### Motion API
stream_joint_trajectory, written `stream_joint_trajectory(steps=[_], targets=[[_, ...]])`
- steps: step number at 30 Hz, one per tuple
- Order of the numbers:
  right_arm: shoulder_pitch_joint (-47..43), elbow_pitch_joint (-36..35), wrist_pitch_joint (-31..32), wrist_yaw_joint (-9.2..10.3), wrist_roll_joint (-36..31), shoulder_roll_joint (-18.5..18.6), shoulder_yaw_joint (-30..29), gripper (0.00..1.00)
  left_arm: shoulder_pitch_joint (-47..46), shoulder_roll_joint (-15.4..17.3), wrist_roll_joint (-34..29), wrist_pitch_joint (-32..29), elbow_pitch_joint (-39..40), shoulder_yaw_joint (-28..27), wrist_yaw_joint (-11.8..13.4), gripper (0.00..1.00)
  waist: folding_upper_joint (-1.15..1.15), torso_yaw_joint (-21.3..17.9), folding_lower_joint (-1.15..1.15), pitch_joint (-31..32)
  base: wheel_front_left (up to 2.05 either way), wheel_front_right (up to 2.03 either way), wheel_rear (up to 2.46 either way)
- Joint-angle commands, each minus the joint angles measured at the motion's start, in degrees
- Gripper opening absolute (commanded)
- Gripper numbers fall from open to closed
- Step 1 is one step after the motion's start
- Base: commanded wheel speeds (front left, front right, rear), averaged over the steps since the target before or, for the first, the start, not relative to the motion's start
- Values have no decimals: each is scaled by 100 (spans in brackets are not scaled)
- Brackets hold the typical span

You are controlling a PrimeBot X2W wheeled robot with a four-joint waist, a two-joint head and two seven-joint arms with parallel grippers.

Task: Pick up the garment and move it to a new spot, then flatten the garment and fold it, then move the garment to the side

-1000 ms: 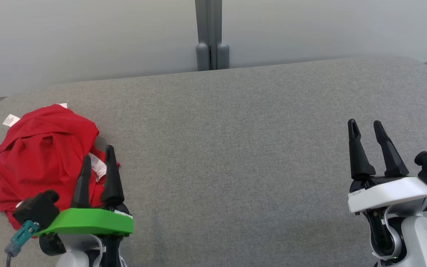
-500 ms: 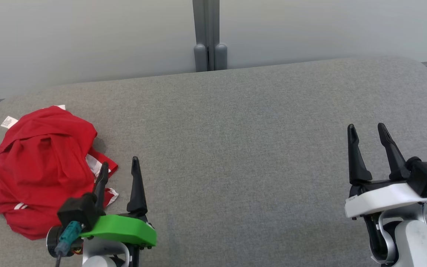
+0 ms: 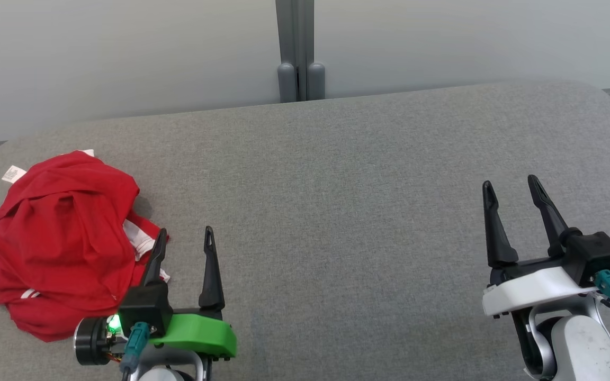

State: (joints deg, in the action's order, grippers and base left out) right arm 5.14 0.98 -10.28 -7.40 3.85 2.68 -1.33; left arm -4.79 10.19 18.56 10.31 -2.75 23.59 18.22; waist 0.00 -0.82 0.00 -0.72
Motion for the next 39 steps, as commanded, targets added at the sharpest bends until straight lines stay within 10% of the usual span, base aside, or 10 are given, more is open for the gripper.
stream_joint_trajectory(steps=[1,20,39], targets=[[49,-61,-66,-13,-84,16,28,100,-118,66,-110,59,59,42,76,100,0,2,0,-3,0,0,0],[-90,156,-310,-10,701,25,140,100,435,-698,-80,299,-169,-1126,-1085,100,0,11,0,23,0,0,0],[-82,256,-503,-11,61,31,220,100,452,-725,-596,501,-293,-999,-960,100,0,8,0,34,0,0,0]])
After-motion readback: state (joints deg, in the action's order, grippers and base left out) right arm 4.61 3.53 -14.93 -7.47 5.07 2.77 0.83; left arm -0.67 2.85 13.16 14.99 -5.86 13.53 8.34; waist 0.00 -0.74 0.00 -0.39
